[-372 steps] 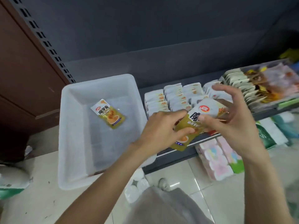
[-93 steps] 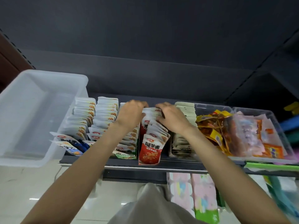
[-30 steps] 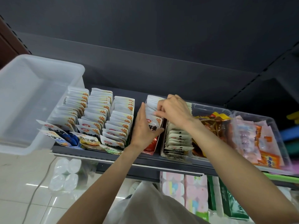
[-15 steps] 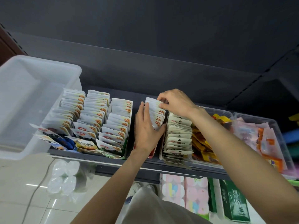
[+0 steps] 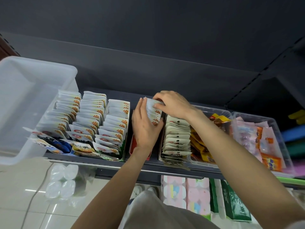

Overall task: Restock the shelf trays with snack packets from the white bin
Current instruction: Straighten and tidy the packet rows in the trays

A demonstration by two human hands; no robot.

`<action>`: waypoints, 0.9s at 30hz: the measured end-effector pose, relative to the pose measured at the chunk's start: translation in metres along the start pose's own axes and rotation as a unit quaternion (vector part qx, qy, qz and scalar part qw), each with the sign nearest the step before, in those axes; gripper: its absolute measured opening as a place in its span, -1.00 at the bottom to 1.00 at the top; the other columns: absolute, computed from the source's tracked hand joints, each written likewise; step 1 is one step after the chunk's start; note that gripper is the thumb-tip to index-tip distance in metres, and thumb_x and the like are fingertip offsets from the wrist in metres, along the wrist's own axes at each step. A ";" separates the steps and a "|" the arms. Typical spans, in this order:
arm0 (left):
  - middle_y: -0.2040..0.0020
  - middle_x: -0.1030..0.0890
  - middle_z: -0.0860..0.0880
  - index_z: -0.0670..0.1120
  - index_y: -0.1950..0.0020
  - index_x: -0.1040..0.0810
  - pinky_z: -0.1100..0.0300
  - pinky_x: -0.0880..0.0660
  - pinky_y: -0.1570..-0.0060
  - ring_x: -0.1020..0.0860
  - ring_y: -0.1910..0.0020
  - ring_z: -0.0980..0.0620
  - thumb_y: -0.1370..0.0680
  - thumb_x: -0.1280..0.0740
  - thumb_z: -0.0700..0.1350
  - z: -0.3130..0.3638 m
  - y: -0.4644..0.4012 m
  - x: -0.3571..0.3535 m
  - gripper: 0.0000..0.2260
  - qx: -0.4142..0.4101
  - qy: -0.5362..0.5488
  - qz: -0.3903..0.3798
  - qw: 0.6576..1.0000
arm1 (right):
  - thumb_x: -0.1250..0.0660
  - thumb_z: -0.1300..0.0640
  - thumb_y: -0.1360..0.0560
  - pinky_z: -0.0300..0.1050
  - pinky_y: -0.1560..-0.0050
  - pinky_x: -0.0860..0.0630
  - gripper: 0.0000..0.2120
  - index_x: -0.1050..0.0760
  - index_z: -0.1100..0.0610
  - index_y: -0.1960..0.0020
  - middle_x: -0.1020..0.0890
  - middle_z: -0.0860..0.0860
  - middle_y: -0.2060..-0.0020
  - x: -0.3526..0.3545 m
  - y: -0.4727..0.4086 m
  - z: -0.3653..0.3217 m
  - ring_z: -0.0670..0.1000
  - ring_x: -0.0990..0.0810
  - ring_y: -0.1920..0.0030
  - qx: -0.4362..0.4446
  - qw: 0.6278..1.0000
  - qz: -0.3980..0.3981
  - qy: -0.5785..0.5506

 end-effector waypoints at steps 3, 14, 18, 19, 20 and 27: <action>-0.48 -0.22 -0.12 -0.12 -0.51 -0.12 0.10 -0.23 -0.39 -0.20 -0.45 -0.04 -0.36 -0.50 0.04 -0.002 -0.003 -0.001 -0.15 0.002 0.010 -0.060 0.998 | -0.26 0.12 -0.56 -0.15 -0.02 -0.46 -0.75 -0.50 0.07 -0.24 -0.56 -0.02 -0.11 0.005 0.011 0.002 -0.04 -0.53 -0.08 0.004 0.998 0.042 -0.054; -0.49 -0.23 -0.03 -0.09 -0.54 -0.03 0.37 -0.15 -0.25 -0.20 -0.45 0.09 -0.57 -0.29 -0.14 -0.023 0.020 0.007 -0.38 0.135 0.135 -0.150 0.970 | -0.18 0.11 -0.60 -0.11 -0.09 -0.39 -0.79 -0.58 0.09 -0.09 -0.67 0.00 0.06 -0.003 -0.003 0.003 0.05 -0.60 0.01 -0.033 0.997 0.065 -0.010; -0.38 -0.38 -0.03 -0.06 -0.49 -0.12 0.34 -0.34 -0.17 -0.38 -0.35 0.08 -0.52 -0.36 -0.18 -0.025 0.017 0.003 -0.38 0.151 0.149 -0.142 0.967 | -0.18 0.17 -0.56 -0.13 0.13 -0.43 -0.77 -0.62 0.09 0.05 -0.66 -0.02 0.17 -0.001 -0.013 0.005 0.03 -0.59 0.14 -0.054 0.997 0.062 -0.001; -0.34 -0.42 -0.03 -0.06 -0.47 -0.14 0.33 -0.39 -0.12 -0.42 -0.31 0.08 -0.51 -0.37 -0.19 -0.025 0.015 0.001 -0.39 0.158 0.153 -0.141 0.965 | -0.17 0.19 -0.55 -0.13 0.15 -0.42 -0.77 -0.62 0.10 0.06 -0.66 -0.01 0.18 -0.001 -0.014 0.003 0.04 -0.59 0.16 -0.052 0.997 0.065 0.009; -0.32 -0.44 -0.02 -0.05 -0.46 -0.15 0.31 -0.43 -0.10 -0.44 -0.29 0.08 -0.50 -0.38 -0.19 -0.026 0.013 0.000 -0.39 0.161 0.151 -0.139 0.965 | -0.17 0.20 -0.54 -0.13 0.16 -0.42 -0.76 -0.62 0.10 0.07 -0.66 0.00 0.19 -0.001 -0.014 0.002 0.05 -0.59 0.16 -0.051 0.996 0.066 0.014; -0.49 -0.24 0.01 -0.04 -0.54 0.01 0.26 -0.17 -0.31 -0.19 -0.46 0.08 -0.50 -0.40 -0.12 -0.030 0.020 0.004 -0.24 0.146 0.134 -0.169 0.966 | -0.27 -0.02 -0.55 -0.08 -0.01 -0.50 -0.70 -0.52 0.07 -0.23 -0.64 0.01 -0.07 -0.005 -0.007 0.004 0.01 -0.59 -0.05 -0.018 0.999 -0.023 -0.018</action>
Point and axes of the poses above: each hand's wrist, its own y-axis away from the middle knuckle, its own x-axis out of the back of the hand, z = x × y, the point moved 6 cm from there along -y, towards the middle knuckle
